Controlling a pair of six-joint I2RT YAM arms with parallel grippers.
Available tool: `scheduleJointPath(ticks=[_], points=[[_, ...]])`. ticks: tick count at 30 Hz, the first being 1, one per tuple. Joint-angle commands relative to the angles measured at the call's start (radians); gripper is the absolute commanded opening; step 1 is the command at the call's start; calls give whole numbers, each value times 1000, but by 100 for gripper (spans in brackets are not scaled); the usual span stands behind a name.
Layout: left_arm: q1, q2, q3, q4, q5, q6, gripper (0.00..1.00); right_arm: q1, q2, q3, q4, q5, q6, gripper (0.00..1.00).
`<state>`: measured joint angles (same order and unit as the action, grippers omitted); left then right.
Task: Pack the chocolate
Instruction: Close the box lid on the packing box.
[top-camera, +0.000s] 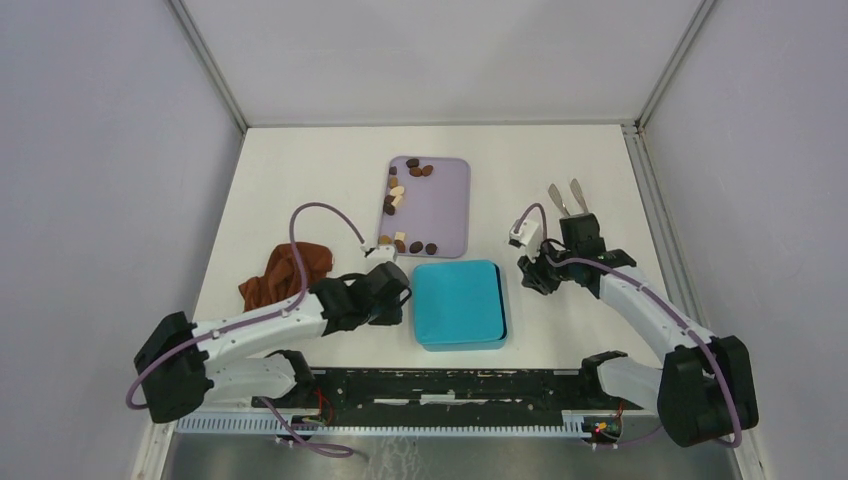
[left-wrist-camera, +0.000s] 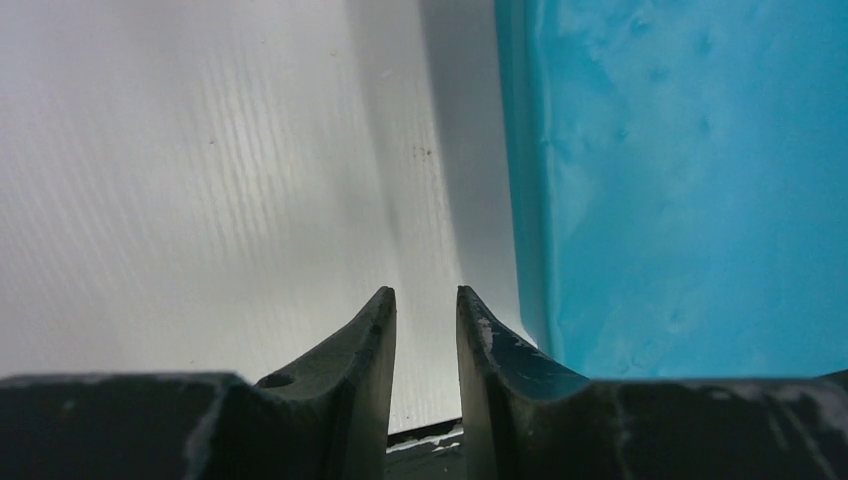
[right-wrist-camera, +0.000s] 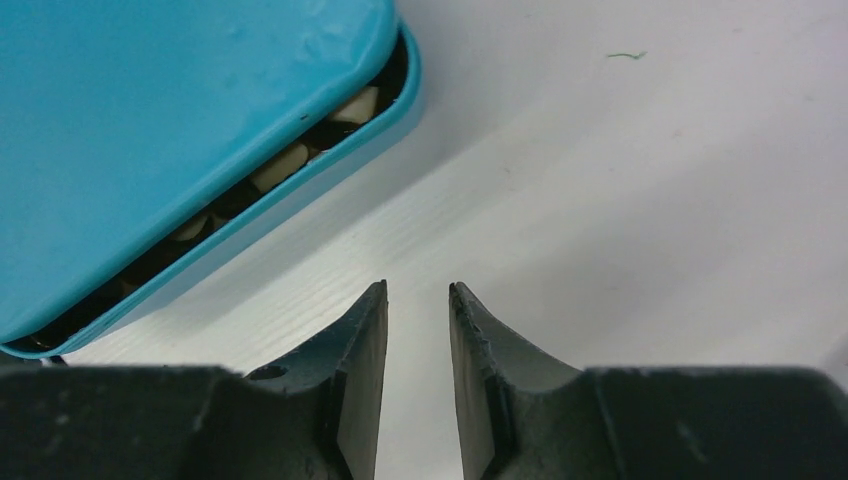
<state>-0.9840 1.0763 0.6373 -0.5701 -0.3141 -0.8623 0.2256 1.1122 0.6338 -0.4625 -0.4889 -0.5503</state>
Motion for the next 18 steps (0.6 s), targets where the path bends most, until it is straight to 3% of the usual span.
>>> scheduleJointPath(ticks=[1,11,18], points=[[-5,106,75,87,55,58,34,56,50,10,-17,13,-29,34],[-5,255,183,184,118,110,34,121,137,67,-43,-166,-10,33],[-5,341,242,182,116,137,34,131,149,75,-54,-163,-14,35]])
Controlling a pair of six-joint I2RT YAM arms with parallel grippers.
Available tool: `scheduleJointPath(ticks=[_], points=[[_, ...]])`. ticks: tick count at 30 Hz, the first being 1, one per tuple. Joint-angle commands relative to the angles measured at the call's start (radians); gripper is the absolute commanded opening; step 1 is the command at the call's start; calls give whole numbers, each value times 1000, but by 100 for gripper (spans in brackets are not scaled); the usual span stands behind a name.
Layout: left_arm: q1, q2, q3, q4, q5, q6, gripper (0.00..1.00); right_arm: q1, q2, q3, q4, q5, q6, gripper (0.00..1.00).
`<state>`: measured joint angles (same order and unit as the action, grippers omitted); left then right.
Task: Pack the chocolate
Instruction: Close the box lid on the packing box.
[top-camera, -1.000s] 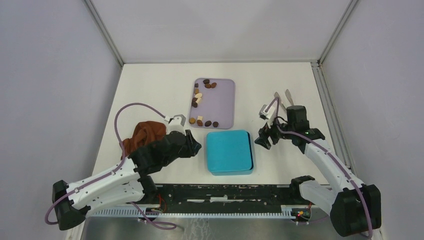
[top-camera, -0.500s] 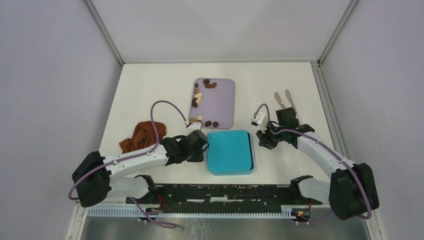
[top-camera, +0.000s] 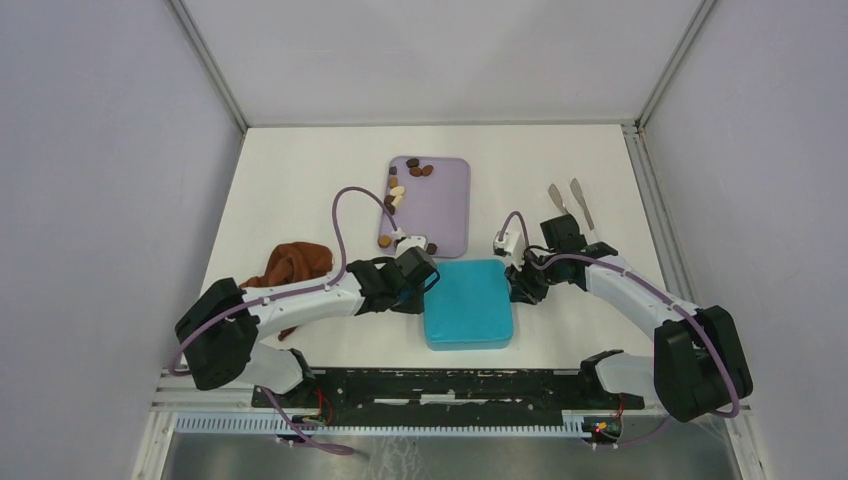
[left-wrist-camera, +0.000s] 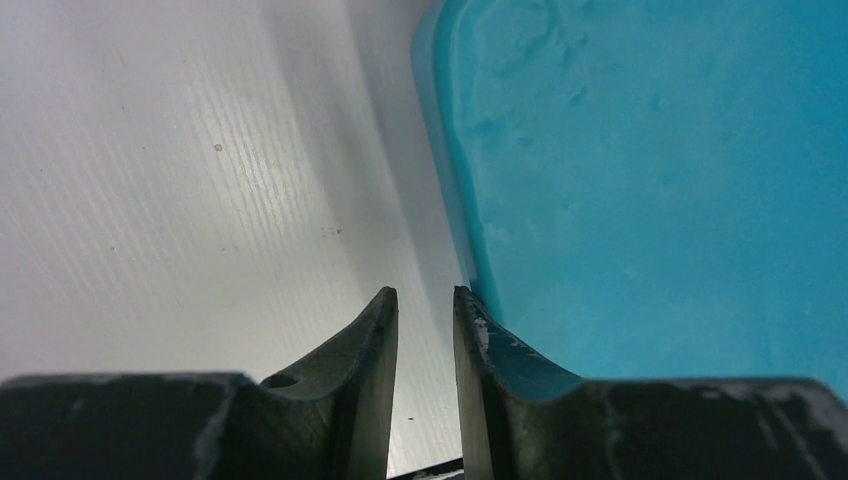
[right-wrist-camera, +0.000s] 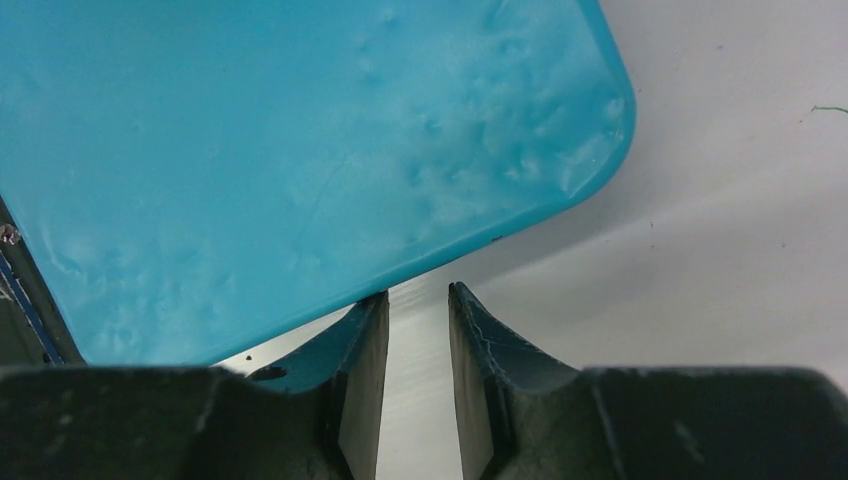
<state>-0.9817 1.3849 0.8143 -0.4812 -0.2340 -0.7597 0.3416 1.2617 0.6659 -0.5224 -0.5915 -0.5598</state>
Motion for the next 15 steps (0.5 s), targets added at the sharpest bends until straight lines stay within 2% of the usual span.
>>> scheduleJointPath(ticks=[1,6,9,11,15], points=[[-7,35,68,86,27,32,34,14,-6,44,6,-13,-2,35],[-7,10,58,53,-21,22,36,-23,-98,41,25,248,1,41],[-7,2,54,44,-31,23,37,-33,-174,73,-8,282,-65,50],[-7,-1,57,34,-38,26,38,-32,-219,107,-59,174,-151,54],[-6,-14,56,19,-59,26,38,-18,-270,191,-266,-210,-406,56]])
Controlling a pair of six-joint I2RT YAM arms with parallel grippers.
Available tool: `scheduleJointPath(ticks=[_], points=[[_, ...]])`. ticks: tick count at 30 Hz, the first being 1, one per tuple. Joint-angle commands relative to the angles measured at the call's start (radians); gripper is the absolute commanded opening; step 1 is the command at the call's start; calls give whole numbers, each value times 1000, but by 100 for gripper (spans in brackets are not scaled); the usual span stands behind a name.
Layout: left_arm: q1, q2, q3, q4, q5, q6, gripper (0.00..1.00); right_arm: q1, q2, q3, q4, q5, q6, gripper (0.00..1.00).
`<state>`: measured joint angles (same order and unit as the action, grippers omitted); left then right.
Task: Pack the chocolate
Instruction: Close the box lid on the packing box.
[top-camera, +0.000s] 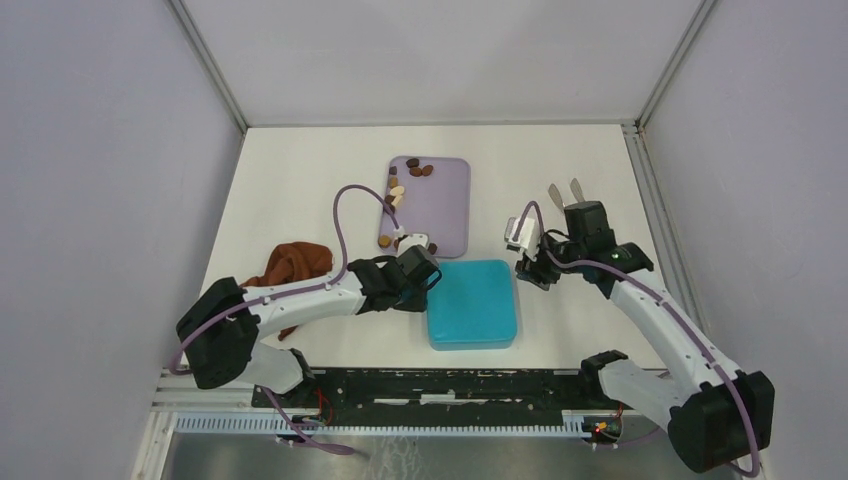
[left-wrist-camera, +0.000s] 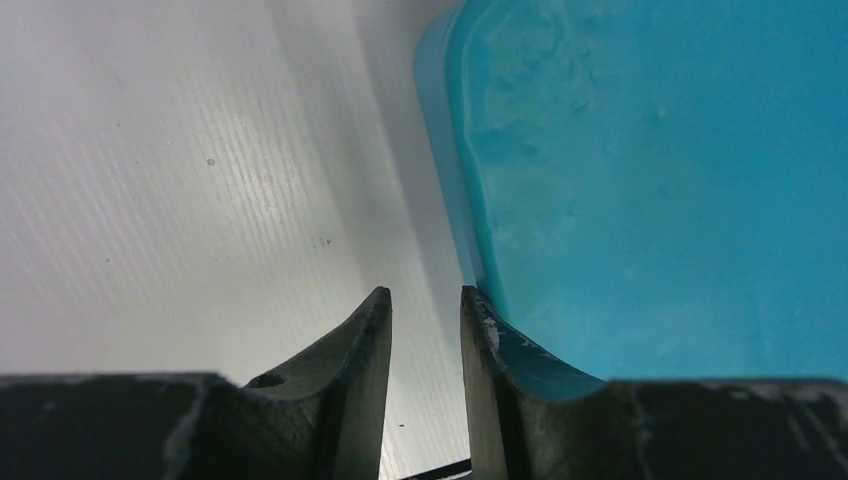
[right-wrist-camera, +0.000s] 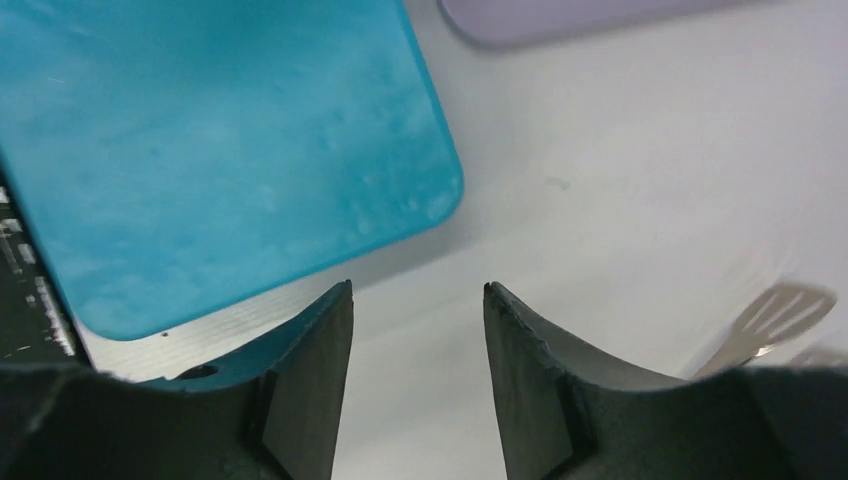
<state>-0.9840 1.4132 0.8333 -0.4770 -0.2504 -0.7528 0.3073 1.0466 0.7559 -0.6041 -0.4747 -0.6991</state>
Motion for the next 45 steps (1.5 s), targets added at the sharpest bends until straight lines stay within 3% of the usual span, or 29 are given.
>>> scheduleJointPath(ticks=[1,4,6,10,13,19,30,38,45], points=[[-5,-48,35,11,-48,16,39,24,-56,109,-263,-454,-376,55],[-3,-69,21,7,-59,5,39,87,-51,72,-427,-687,-697,42],[-4,-87,9,7,-62,-3,39,172,-36,25,-427,-713,-793,31],[-4,-95,3,6,-62,-6,40,445,32,24,-300,-445,-625,19],[-4,-78,7,8,-61,-6,40,650,66,18,-184,-234,-431,17],[-3,-38,3,26,-58,-9,40,839,172,30,-71,37,-254,18],[-4,-8,2,66,-26,-4,40,876,209,19,35,323,-133,24],[-3,-47,-1,24,-45,-12,43,865,202,19,27,309,-128,25],[-4,-227,-30,-63,-93,-36,47,856,198,2,15,289,-129,25]])
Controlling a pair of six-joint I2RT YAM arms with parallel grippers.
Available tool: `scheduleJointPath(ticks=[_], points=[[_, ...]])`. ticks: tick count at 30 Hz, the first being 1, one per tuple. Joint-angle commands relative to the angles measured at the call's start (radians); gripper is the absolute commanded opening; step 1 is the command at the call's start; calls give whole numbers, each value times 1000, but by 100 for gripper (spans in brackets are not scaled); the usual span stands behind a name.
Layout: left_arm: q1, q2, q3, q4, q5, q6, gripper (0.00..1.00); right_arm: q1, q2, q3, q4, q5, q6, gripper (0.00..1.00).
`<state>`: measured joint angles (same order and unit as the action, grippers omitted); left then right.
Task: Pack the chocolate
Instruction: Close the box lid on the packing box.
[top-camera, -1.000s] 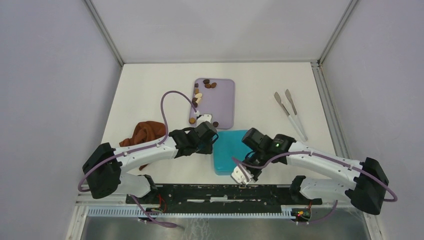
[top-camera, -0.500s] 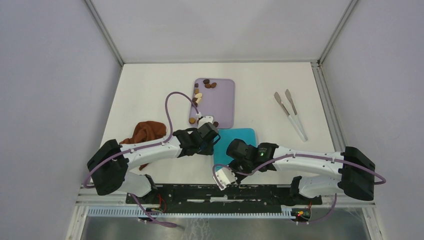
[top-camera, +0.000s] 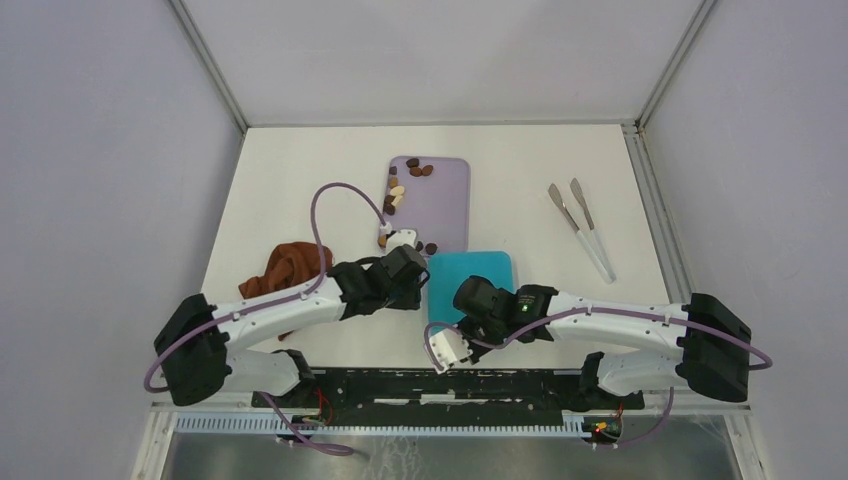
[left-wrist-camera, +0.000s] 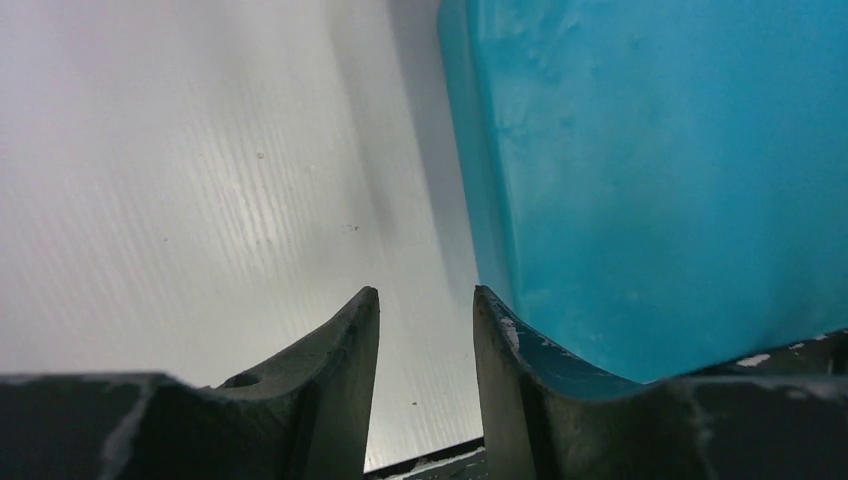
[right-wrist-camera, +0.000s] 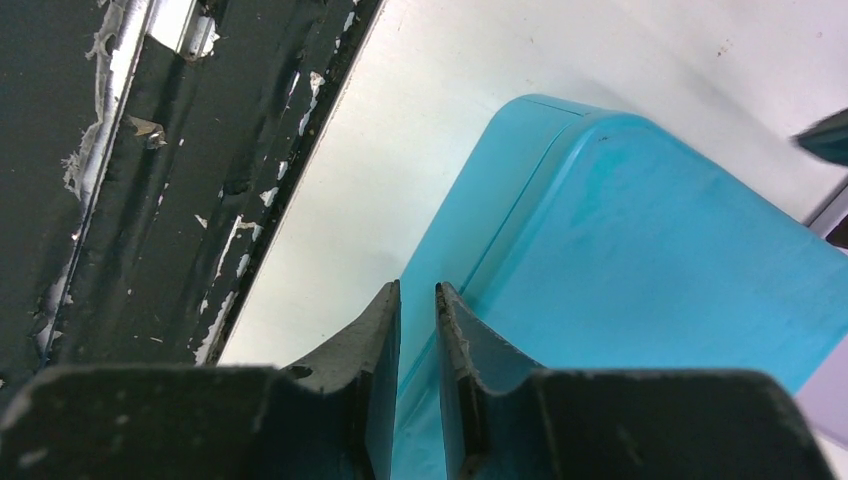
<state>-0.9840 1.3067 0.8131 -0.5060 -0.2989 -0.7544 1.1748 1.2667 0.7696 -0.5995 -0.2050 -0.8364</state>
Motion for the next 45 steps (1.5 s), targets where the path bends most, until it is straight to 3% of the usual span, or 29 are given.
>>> scheduleJointPath(ticks=[1,5,13,21,26,32,38,42,45], points=[[-3,-150,-19,-15,-27,-32,47,-14,-22,-12,10,17,7,25],[-4,-207,-48,114,117,-4,48,-26,-24,-16,8,1,7,26],[-4,-58,-46,276,352,27,41,-32,-9,-13,2,-21,7,25],[-4,95,-24,286,370,26,39,-37,-11,-8,-10,-43,5,26],[9,158,-37,263,346,19,38,-68,-41,43,-98,-192,-31,27],[34,190,-68,290,359,14,36,-233,-125,159,-222,-398,-92,28],[50,214,-48,301,368,25,37,-427,-153,139,-111,-278,0,31],[50,211,-25,313,381,31,38,-536,-96,132,-81,-301,51,31],[51,155,4,335,393,33,45,-615,-89,115,-64,-344,72,33]])
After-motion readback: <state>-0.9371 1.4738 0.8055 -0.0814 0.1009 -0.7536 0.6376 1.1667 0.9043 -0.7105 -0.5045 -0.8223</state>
